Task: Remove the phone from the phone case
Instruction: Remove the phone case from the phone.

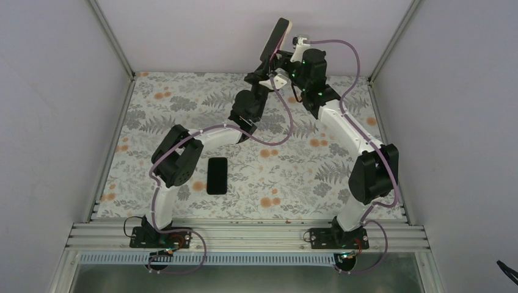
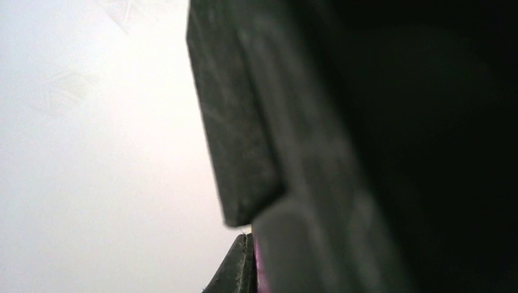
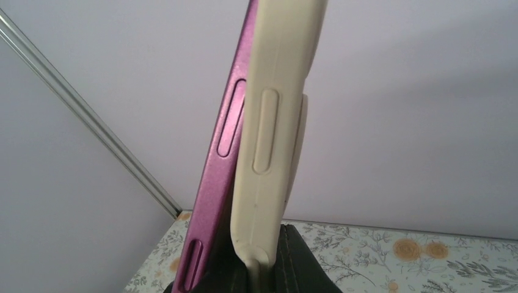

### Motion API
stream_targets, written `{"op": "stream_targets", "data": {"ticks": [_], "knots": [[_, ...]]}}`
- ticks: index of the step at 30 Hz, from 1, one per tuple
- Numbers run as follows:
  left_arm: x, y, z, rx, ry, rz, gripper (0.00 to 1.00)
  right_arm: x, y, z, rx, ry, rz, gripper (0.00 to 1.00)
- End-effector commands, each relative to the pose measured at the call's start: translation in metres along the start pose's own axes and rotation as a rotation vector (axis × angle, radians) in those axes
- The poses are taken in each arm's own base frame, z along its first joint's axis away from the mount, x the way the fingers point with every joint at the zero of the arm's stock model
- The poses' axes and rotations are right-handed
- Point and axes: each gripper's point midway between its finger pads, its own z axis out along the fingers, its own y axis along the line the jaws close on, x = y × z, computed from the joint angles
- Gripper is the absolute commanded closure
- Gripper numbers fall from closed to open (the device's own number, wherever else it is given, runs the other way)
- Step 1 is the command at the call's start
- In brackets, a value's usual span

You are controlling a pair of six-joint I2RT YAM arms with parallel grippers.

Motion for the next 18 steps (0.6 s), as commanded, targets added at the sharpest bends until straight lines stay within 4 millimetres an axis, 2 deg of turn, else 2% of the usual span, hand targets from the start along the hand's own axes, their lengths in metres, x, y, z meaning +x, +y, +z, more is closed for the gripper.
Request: {"op": "stream_targets", "data": {"ticks": [1, 9, 18], "knots": [[0.041, 0.008, 0.023, -0.004, 0.122, 0.185, 0.98, 0.159, 0.125, -0.043, -0.459, 0.571, 0.017, 0.98], [0.049, 0.028, 0.016, -0.055, 0.131, 0.226, 0.98, 0.137, 0.080, -0.041, -0.373, 0.522, 0.003, 0.98], [0.038, 0.050, 0.000, -0.081, 0.109, 0.280, 0.98, 0.120, 0.026, -0.035, -0.243, 0.530, -0.054, 0.97]]}}
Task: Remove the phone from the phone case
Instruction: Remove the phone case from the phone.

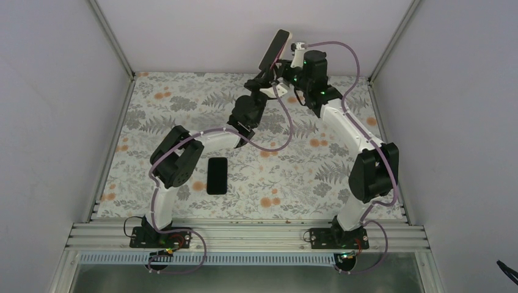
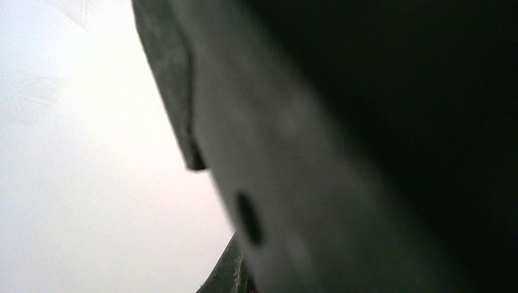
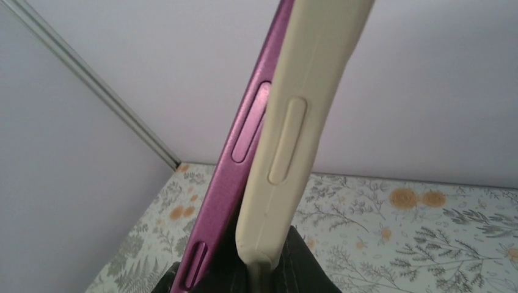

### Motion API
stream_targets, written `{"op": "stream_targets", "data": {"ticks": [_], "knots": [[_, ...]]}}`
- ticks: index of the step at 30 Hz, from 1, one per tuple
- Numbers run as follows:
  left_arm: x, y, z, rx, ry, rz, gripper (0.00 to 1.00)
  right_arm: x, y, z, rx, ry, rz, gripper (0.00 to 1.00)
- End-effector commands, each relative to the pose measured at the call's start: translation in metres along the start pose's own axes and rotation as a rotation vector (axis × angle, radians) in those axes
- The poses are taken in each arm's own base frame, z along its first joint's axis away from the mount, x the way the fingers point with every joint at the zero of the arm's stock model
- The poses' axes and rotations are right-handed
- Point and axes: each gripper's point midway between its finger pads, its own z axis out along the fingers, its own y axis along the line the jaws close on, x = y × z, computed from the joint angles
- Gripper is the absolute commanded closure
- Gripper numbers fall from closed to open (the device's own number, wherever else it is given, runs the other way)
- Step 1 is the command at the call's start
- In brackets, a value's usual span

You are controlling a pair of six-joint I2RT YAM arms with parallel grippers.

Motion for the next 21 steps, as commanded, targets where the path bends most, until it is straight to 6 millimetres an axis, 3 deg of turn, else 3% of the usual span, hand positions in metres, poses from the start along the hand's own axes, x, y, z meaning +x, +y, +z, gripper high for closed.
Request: {"op": "stream_targets", "data": {"ticks": [1, 10, 17, 21], "knots": [[0.027, 0.067, 0.010, -0.126, 0.099, 0.162, 0.98, 0.094, 0.040, -0.019, -0.215, 0.398, -0.090, 0.97], [0.030, 0.067, -0.027, 0.011, 0.124, 0.135, 0.98, 0.055, -0.043, -0.029, 0.106, 0.269, -0.326, 0.97], [0.036, 0.066, -0.057, 0.100, 0.185, 0.132, 0.98, 0.059, -0.069, -0.032, 0.177, 0.292, -0.341, 0.97], [0.056, 0.073, -0.092, 0.111, 0.238, 0.221, 0.98, 0.074, -0.098, -0.044, 0.217, 0.358, -0.311, 0.97]]}}
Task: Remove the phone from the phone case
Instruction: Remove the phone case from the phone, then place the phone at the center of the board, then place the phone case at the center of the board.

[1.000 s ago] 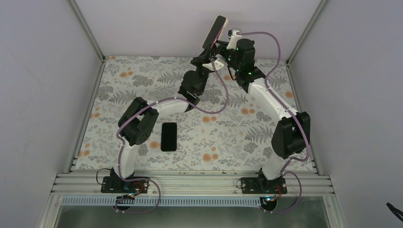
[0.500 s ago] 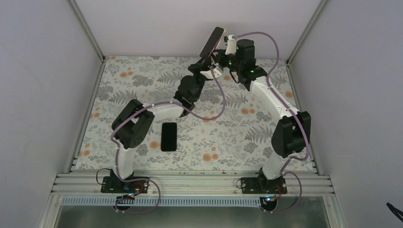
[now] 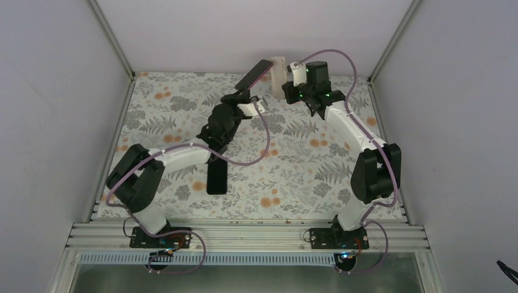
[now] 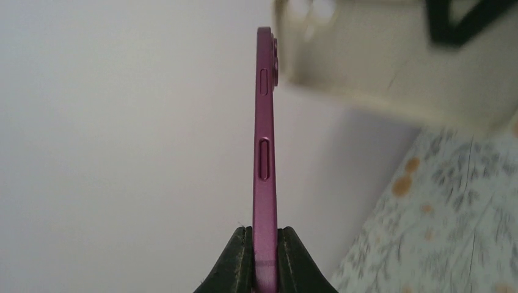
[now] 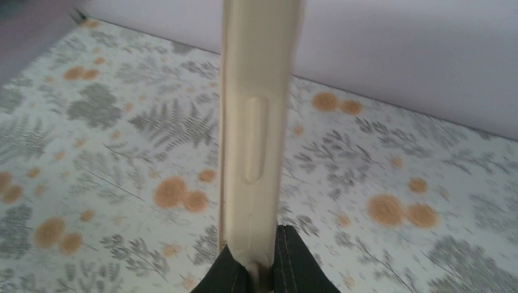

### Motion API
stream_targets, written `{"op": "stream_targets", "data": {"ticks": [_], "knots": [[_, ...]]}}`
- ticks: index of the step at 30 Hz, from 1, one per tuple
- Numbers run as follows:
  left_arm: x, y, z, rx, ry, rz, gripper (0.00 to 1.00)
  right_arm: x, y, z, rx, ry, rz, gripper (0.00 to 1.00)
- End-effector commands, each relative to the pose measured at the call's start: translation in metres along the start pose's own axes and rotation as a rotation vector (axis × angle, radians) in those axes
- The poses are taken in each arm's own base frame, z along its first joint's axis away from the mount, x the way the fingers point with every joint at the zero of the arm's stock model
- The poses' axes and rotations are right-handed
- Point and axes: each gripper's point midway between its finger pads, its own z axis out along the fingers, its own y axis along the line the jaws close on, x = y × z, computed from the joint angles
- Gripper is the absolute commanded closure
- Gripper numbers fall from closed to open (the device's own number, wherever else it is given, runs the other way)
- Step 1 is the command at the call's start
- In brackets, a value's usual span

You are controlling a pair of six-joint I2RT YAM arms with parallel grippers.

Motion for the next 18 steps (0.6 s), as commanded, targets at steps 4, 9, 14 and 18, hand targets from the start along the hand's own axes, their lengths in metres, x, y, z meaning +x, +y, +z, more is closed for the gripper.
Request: {"op": "stream_targets", "data": {"ticks": [4, 9, 14, 18], "knots": [[0.048, 0.044, -0.072, -0.171, 0.116, 0.137, 0.98, 0.055, -0.057, -0.022, 0.074, 0.143, 0.049, 0.97], [0.085, 0.041, -0.108, -0.140, 0.244, 0.224, 0.98, 0.086, -0.064, -0.036, 0.013, 0.234, 0.083, 0.97], [0.132, 0.024, -0.148, -0.063, 0.376, 0.323, 0.98, 0.149, -0.038, -0.039, -0.161, 0.463, 0.093, 0.97], [0.179, 0.009, -0.178, -0.004, 0.505, 0.376, 0.98, 0.181, -0.027, -0.050, -0.211, 0.534, 0.102, 0.97]]}}
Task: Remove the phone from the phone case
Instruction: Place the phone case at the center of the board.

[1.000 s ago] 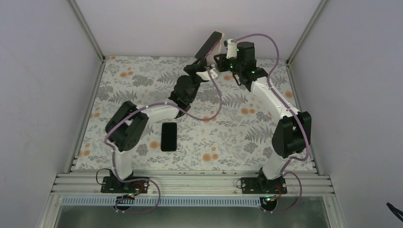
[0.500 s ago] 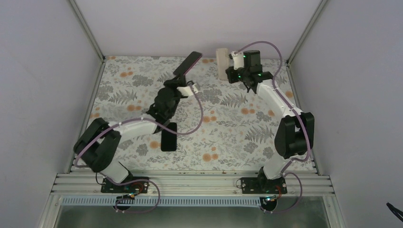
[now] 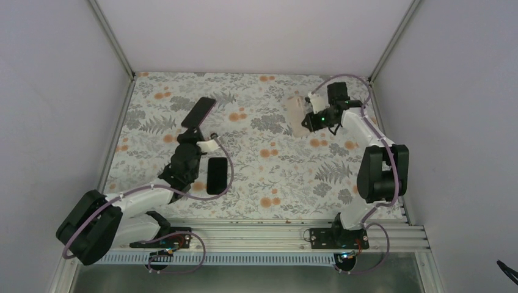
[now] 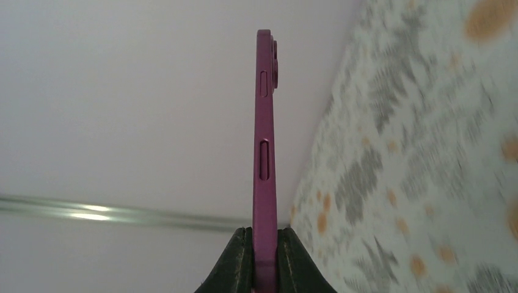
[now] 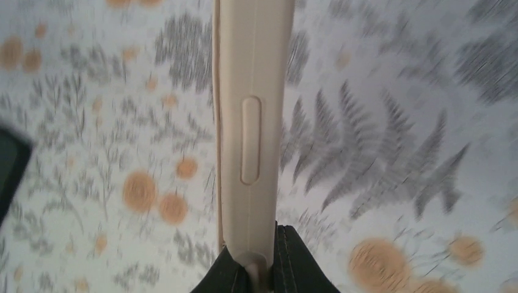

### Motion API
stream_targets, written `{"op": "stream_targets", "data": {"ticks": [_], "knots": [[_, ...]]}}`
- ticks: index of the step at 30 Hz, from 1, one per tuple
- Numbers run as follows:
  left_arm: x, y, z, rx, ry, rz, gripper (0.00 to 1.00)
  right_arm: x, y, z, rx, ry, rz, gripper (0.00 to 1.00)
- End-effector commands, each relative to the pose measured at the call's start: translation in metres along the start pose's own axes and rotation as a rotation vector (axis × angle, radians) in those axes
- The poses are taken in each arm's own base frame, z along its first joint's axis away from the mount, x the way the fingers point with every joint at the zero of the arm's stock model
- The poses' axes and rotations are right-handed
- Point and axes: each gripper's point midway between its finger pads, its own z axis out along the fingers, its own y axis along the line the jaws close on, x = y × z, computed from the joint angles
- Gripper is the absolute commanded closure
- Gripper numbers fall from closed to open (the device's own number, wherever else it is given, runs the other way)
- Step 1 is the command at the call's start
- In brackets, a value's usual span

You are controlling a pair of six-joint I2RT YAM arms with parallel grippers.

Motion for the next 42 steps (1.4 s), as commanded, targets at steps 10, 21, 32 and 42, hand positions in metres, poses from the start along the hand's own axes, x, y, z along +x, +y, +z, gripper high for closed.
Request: {"op": "stream_targets", "data": {"ticks": [10, 21, 32, 42], "knots": [[0.109, -0.082, -0.039, 0.127, 0.245, 0.186, 0.98, 0.094, 0.026, 0.022, -0.192, 0.248, 0.028, 0.97], [0.117, -0.123, -0.049, 0.322, 0.247, 0.219, 0.37, 0.111, 0.000, 0.030, -0.124, 0.287, 0.080, 0.71], [0.077, -0.147, -0.081, 0.739, 0.069, 0.186, 0.00, 0.059, -0.033, -0.006, 0.099, 0.187, -0.034, 0.34], [0.033, -0.109, -0.047, 0.847, 0.028, 0.044, 0.00, 0.061, 0.099, -0.037, -0.161, 0.150, -0.496, 0.37]]}}
